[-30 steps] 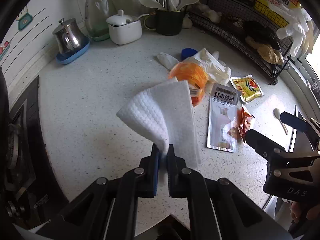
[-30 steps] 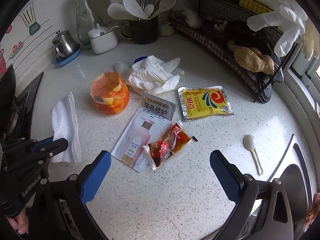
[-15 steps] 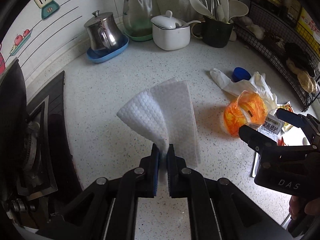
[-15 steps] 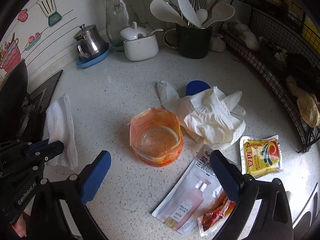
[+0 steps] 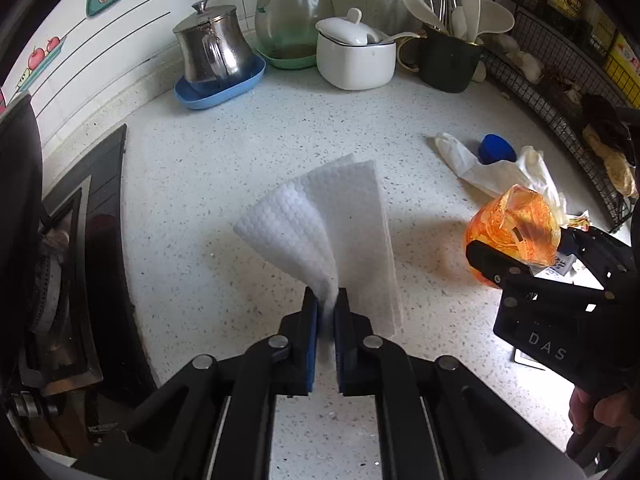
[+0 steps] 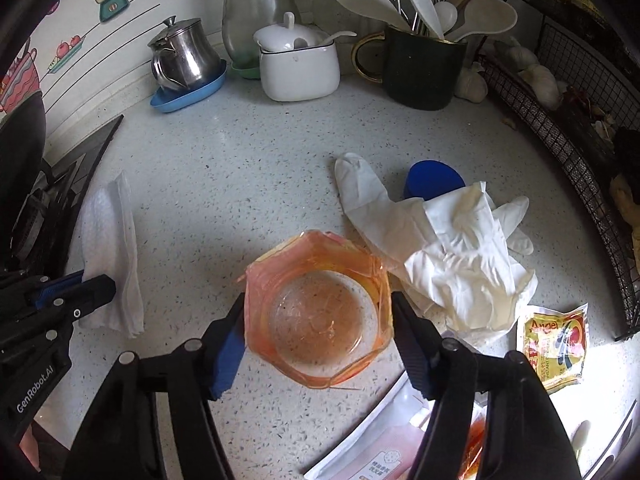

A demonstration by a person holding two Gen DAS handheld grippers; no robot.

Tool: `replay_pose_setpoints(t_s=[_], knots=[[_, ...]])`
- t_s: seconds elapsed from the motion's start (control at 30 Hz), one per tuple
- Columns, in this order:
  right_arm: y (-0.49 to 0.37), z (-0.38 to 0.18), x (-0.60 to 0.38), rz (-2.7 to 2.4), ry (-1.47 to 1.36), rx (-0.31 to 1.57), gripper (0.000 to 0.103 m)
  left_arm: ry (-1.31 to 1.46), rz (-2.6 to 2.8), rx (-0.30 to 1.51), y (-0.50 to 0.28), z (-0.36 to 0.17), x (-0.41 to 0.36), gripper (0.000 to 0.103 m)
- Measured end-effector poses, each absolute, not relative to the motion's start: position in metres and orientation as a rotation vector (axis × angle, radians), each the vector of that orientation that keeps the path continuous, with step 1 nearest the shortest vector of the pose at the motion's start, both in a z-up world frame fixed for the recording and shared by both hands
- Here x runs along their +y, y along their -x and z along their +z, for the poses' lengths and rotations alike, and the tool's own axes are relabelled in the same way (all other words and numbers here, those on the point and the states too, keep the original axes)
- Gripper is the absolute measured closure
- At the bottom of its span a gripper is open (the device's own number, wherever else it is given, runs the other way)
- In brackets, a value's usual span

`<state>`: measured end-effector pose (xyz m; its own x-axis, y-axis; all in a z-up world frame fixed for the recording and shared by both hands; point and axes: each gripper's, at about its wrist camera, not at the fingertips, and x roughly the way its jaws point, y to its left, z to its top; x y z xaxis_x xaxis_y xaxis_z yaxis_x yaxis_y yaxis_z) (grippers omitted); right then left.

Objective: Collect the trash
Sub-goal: 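Grasp the orange plastic cup rim with the right gripper and lift it, then lower the wipe and cup over the red bucket and release the wipe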

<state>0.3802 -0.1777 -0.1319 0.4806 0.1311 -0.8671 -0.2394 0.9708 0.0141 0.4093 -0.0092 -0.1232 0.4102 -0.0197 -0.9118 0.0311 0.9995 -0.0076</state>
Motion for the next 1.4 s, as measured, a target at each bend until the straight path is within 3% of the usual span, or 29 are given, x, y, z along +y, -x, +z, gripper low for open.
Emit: replay_pose_setpoints(t_s=[0.53,0.9,1.2,1.4], knots=[[-0.245,-0.075,-0.189,0.178,0.09,0.988,0.038,-0.017,-0.179,1.08,-0.29,-0.082,0.002,0.097],[-0.136,-0.064,-0.146,0.171,0.089,0.976,0.038,-0.015,-0.207,1.047,-0.176,-0.07,0.054,0.097],[-0.073,-0.083,-0.113,0.206,0.094,1.007,0.038,0.001,-0.215,1.108,-0.099,-0.095,0.082,0.097],[-0.046,-0.121,-0.103,0.217,0.126,1.063,0.038,0.039,-0.215,1.172,-0.069,-0.144,0.092,0.097]])
